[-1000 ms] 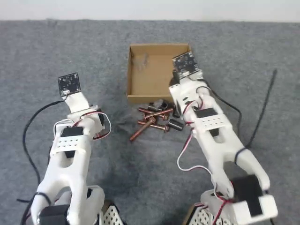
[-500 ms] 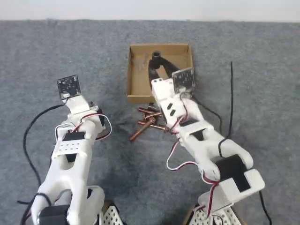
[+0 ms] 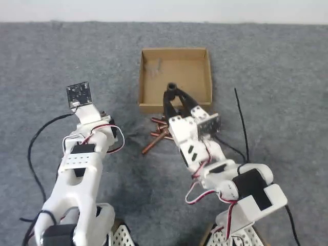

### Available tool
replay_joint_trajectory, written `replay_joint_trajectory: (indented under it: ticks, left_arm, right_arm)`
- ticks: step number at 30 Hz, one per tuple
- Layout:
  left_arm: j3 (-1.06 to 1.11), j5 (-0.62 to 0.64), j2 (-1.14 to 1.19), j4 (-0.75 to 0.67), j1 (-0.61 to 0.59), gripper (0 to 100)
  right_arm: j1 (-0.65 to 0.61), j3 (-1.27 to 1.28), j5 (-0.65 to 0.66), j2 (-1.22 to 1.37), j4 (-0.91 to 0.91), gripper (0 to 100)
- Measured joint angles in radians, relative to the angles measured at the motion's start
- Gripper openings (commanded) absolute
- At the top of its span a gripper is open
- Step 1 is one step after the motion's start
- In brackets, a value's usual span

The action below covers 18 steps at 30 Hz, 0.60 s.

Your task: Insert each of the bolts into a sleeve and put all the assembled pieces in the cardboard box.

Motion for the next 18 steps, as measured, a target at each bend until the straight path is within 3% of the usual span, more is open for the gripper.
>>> replay_joint_trajectory:
  ticks: [10,18]
  left_arm:
    - [0.0,0.0,0.0,0.0,0.0,1]
    - [0.0,0.0,-0.006,0.0,0.0,1]
  right_arm:
    - [-0.012,0.279,0.0,-0.002,-0.279,0.7]
    - [-0.11,0.333,-0.002,-0.003,-0.318,0.7]
